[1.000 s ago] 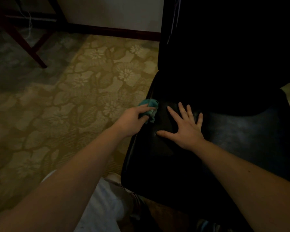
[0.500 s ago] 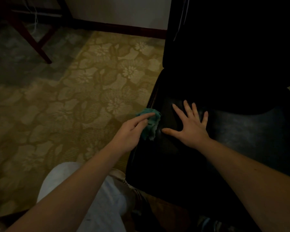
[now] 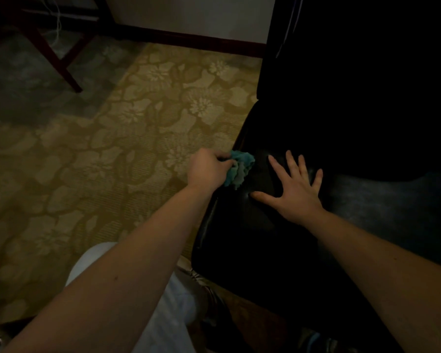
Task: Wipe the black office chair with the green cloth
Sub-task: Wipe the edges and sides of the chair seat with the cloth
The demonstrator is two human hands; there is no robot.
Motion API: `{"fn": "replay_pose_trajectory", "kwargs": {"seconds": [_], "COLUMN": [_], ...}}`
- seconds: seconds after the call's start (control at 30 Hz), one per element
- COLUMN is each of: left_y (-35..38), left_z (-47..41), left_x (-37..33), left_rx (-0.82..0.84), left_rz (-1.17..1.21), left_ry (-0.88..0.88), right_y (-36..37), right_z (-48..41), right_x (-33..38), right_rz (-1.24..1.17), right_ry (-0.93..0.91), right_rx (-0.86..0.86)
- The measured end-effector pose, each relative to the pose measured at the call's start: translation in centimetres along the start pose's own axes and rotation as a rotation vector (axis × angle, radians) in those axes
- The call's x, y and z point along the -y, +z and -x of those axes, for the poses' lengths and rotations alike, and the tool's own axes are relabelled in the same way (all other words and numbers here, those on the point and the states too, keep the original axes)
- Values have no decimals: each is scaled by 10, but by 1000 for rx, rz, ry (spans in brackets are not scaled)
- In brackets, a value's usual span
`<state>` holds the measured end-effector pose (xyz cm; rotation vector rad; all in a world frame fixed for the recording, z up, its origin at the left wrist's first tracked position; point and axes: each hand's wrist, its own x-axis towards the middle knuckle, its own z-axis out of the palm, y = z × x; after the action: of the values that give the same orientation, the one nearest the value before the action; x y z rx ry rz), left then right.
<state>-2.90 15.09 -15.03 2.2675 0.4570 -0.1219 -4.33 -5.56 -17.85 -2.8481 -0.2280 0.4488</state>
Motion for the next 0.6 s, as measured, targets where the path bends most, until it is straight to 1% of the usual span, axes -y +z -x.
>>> {"fn": "replay_pose_trajectory", "kwargs": {"seconds": [0.1, 0.17, 0.3, 0.37, 0.43, 0.5, 0.6], "left_y": [-6, -11, -22, -30, -34, -34, -35], "left_z": [1, 11, 21, 23, 29, 36, 33], "left_x": [4, 14, 34, 35, 32, 28, 24], "left_rx": [34, 103, 248, 356, 424, 424, 420], "left_rz": [-45, -39, 67, 54, 3, -68, -127], "left_ry": [60, 92, 63, 60, 92, 149, 181], "right_y": [-1, -2, -3, -7, -13, -17, -9], "right_z": [0, 0, 4, 6, 9, 15, 34], "right_x": [2, 3, 3, 4, 6, 13, 28], "right_rz": [-11, -18, -4, 1, 28, 73, 84], "right_ry": [11, 11, 0, -3, 11, 34, 31], "right_rx": [-6, -18, -13, 11, 42, 35, 22]}}
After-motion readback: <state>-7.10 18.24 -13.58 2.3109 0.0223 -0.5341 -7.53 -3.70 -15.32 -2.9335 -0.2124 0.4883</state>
